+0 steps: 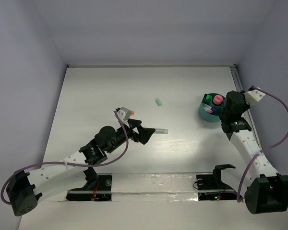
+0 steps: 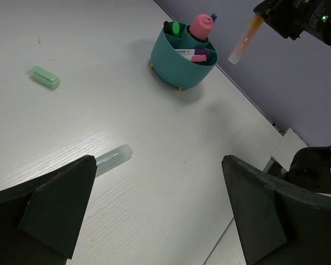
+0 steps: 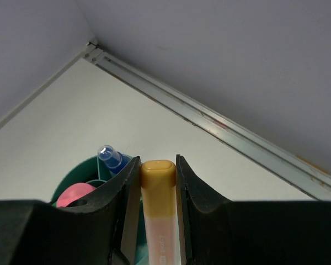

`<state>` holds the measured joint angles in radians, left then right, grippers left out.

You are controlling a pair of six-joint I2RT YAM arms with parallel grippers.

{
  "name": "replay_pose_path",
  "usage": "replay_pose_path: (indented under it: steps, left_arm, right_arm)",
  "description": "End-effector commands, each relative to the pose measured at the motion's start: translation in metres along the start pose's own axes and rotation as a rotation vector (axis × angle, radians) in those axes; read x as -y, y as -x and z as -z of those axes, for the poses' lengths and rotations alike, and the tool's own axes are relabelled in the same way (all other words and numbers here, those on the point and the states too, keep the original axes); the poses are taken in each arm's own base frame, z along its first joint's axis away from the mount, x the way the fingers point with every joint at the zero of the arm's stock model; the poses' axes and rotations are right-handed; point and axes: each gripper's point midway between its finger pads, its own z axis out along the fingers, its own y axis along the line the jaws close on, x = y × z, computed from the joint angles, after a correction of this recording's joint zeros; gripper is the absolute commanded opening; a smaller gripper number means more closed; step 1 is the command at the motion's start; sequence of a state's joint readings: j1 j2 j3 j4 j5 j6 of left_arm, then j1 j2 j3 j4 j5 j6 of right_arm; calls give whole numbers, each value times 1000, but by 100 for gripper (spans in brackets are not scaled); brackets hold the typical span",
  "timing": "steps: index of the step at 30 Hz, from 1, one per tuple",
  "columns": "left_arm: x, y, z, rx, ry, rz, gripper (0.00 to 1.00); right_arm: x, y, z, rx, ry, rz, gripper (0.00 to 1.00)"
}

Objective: Sort the stationery into containers
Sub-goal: Place the pen in the storage box.

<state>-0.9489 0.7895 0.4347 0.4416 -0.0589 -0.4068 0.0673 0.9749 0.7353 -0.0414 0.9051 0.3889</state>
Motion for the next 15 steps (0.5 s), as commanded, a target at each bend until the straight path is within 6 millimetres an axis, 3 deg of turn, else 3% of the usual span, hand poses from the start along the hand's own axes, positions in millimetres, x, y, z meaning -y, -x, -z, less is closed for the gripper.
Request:
replay_pose_path:
  steps: [1, 9, 15]
  left_arm:
    - [5, 14, 1, 69, -23, -23, 98]
    - [4, 7, -2, 56, -29, -31, 98]
    - [2, 3, -5, 45, -28, -40, 98]
  right_arm:
    - [-12, 20, -9, 90, 12, -128, 0]
    - [-21, 8, -23, 112, -3, -147, 0]
    - [-21, -14, -31, 98, -20, -147, 0]
